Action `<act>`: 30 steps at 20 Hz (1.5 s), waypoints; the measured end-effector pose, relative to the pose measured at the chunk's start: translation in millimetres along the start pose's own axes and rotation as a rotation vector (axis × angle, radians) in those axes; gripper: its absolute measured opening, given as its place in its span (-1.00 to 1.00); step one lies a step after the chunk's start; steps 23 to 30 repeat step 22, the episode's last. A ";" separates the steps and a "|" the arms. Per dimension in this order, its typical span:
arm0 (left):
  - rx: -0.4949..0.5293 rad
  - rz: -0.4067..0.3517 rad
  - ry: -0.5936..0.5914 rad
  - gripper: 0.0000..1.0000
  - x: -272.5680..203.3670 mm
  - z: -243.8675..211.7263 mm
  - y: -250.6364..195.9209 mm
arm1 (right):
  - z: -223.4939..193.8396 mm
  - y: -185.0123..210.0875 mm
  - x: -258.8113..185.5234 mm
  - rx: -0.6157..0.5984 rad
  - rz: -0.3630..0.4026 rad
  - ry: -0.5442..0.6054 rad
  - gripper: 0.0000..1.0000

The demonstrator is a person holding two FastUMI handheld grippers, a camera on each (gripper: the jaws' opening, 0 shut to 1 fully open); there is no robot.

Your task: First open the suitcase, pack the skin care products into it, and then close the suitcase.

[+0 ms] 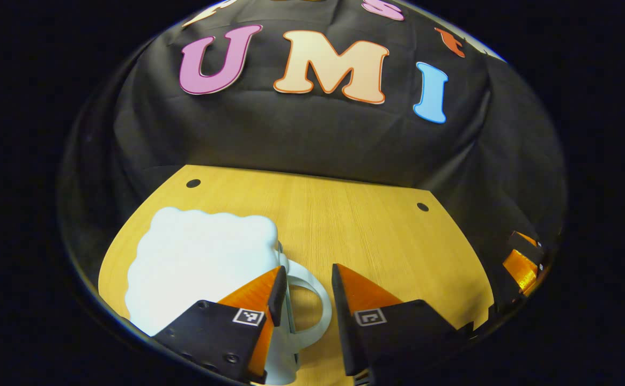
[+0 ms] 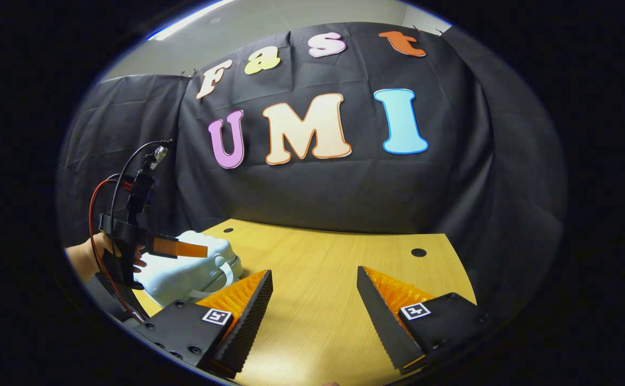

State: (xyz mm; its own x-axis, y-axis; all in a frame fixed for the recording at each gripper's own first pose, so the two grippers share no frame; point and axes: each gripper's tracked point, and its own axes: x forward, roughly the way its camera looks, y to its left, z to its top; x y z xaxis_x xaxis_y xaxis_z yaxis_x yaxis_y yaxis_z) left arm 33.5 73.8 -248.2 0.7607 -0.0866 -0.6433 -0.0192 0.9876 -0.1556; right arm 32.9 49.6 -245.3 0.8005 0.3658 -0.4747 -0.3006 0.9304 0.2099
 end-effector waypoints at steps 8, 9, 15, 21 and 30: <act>0.159 0.265 -0.519 0.77 -101.6 124.8 -10.1 | 105.4 20.9 -16.2 -0.039 -0.138 -0.296 0.94; 0.183 0.236 -0.531 0.84 -107.5 128.9 -18.9 | 116.5 26.0 -20.7 -0.032 -0.152 -0.323 0.95; 0.215 0.043 -0.592 0.85 -127.0 162.9 -64.4 | 160.3 35.3 -58.3 -0.087 -0.297 -0.417 0.94; 0.216 -0.077 -0.651 0.86 -149.5 170.2 -95.3 | 182.1 47.0 -97.4 -0.118 -0.357 -0.490 0.96; 0.216 -0.090 -0.657 0.97 -153.1 171.0 -98.1 | 183.6 48.7 -100.9 -0.114 -0.359 -0.494 0.96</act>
